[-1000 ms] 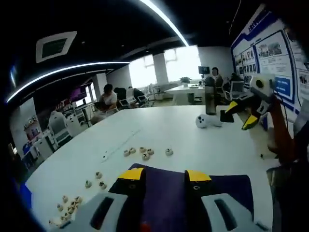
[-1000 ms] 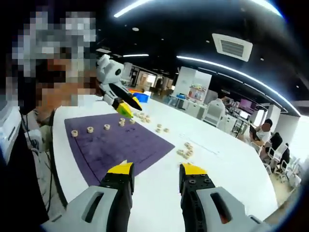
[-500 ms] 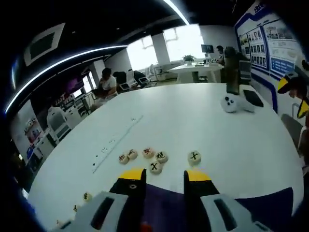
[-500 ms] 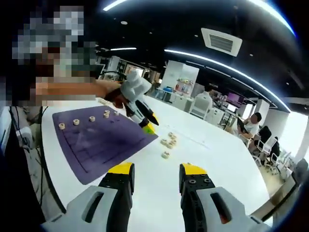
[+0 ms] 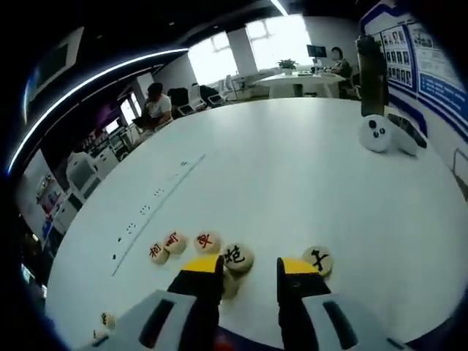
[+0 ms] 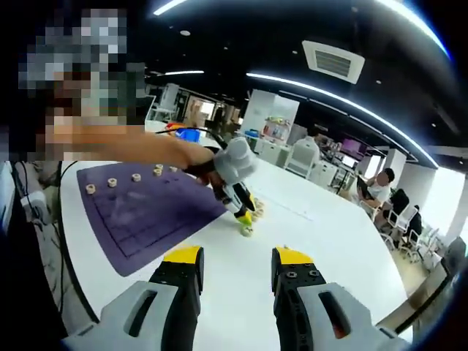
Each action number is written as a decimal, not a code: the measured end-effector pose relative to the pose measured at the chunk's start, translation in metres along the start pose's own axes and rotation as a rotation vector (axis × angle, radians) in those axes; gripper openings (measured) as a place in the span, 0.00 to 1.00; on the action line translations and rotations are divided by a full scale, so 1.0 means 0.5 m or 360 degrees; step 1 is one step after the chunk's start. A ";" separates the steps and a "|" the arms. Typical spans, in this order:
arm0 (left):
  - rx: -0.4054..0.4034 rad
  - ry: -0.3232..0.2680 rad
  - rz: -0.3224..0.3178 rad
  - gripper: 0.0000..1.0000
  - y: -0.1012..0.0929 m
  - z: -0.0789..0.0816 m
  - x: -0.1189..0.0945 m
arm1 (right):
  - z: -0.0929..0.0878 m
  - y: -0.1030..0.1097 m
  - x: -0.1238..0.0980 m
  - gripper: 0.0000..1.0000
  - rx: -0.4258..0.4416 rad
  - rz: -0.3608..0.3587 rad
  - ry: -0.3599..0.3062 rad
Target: Pick up the chess pieces one by one and place each piece onto its starting position on the chessboard, setting the pieces on their correct points until all the chess pieces are arranged in the starting layout
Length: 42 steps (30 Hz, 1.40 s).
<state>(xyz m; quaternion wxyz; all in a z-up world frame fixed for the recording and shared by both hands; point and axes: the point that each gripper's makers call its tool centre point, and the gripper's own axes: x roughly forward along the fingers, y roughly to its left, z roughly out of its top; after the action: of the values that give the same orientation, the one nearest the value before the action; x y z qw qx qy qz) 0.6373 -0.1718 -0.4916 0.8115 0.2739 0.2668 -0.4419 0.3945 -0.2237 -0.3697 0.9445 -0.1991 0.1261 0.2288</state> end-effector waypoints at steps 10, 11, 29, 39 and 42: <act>-0.0374 0.0000 0.0005 0.20 0.015 -0.005 0.013 | 0.003 0.011 0.004 0.38 -0.0035 0.0017 0.0008; -0.0359 -0.0005 0.0003 0.20 0.013 -0.005 0.013 | 0.002 0.009 0.004 0.38 -0.0038 0.0008 0.0014; 0.0049 -0.0234 0.0023 0.20 -0.007 -0.051 -0.319 | 0.010 0.037 0.017 0.38 -0.0072 0.0076 0.0002; -0.0062 -0.0302 0.0073 0.20 -0.028 -0.218 -0.566 | 0.089 0.180 0.042 0.38 -0.0125 0.0474 -0.0192; -0.0118 -0.0302 0.0074 0.20 -0.041 -0.264 -0.616 | 0.096 0.203 0.044 0.38 -0.0148 0.0529 -0.0202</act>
<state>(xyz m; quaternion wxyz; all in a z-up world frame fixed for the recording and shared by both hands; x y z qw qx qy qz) 0.4507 0.0842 -0.3812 0.8528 0.2067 0.1986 -0.4366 0.3716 -0.1117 -0.3667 0.8895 -0.2040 0.0867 0.3995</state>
